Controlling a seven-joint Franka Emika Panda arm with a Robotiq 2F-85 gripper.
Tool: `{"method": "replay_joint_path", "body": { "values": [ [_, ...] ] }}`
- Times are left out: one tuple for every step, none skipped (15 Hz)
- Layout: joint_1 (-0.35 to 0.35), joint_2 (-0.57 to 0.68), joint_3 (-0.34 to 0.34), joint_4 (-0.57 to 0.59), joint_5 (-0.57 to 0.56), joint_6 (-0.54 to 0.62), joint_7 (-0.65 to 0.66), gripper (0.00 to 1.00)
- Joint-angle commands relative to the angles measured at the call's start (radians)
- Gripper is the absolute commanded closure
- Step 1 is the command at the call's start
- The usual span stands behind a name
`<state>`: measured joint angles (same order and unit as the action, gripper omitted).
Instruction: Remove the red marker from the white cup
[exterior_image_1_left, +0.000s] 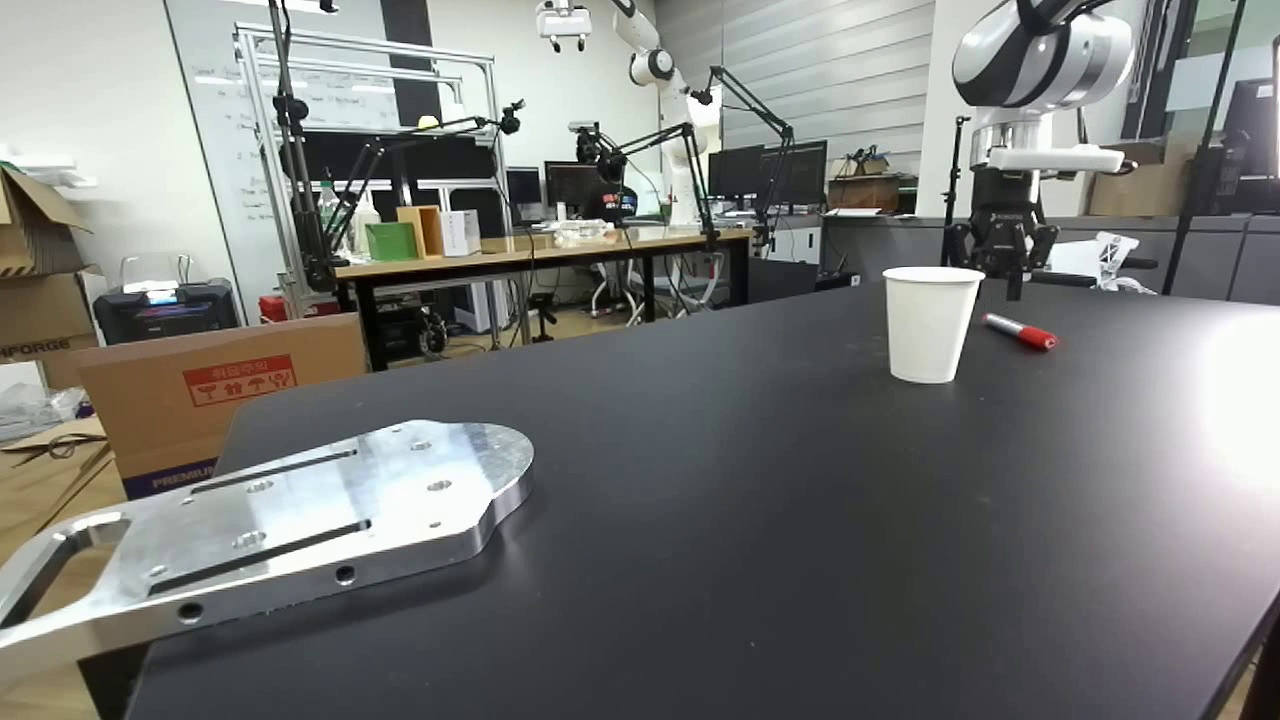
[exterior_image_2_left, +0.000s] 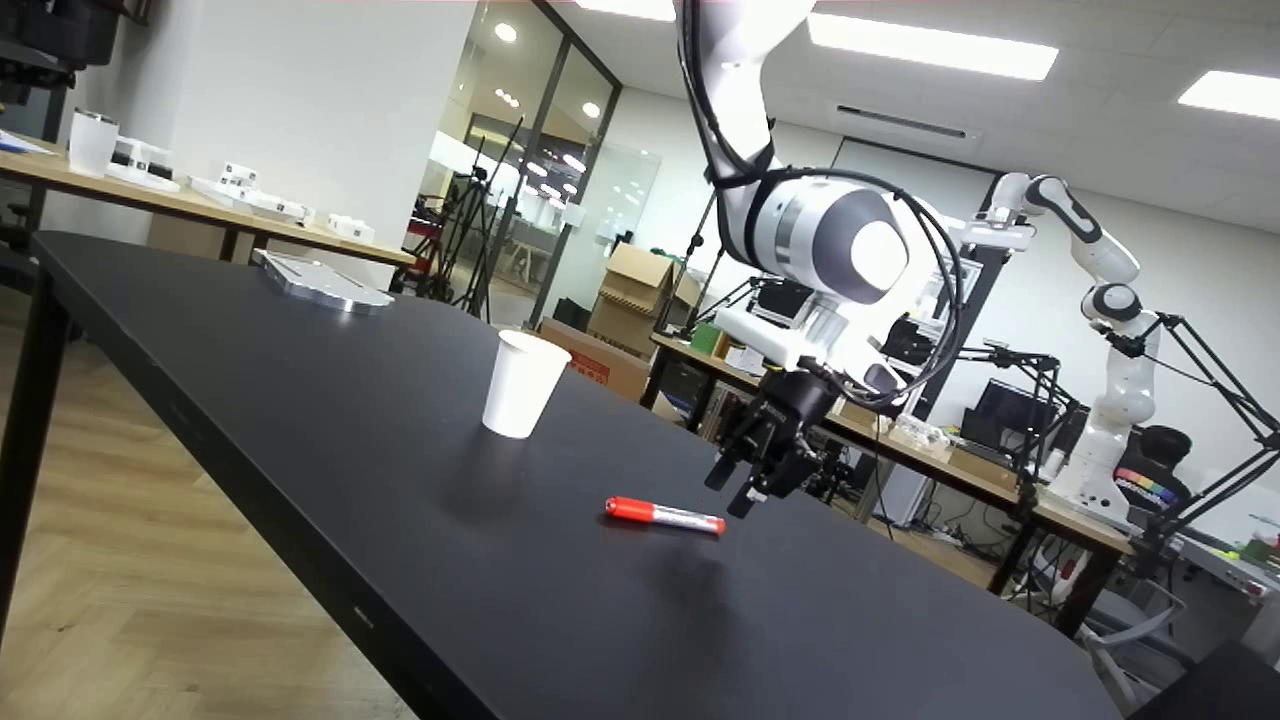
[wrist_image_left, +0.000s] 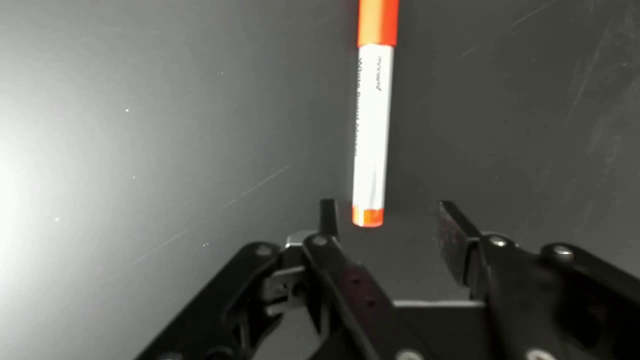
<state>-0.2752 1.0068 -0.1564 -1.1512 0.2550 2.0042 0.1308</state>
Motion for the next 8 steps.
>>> {"method": "replay_joint_path", "body": {
  "values": [
    [0.011, -0.113, 0.000, -0.085, 0.004, -0.019, -0.002, 0.15],
    [0.011, -0.130, 0.002, -0.094, 0.006, -0.024, -0.004, 0.08],
    [0.010, -0.146, 0.004, -0.102, 0.008, -0.034, -0.007, 0.02],
    [0.008, -0.160, 0.005, -0.109, 0.009, -0.051, -0.007, 0.00],
    [-0.007, -0.096, 0.022, -0.036, -0.015, -0.036, 0.003, 0.00],
    [-0.008, -0.106, 0.023, -0.039, -0.016, -0.041, 0.002, 0.06],
    [-0.009, -0.106, 0.024, -0.039, -0.016, -0.040, 0.002, 0.00],
    [-0.009, -0.102, 0.024, -0.039, -0.016, -0.038, 0.002, 0.00]
  ]
}}
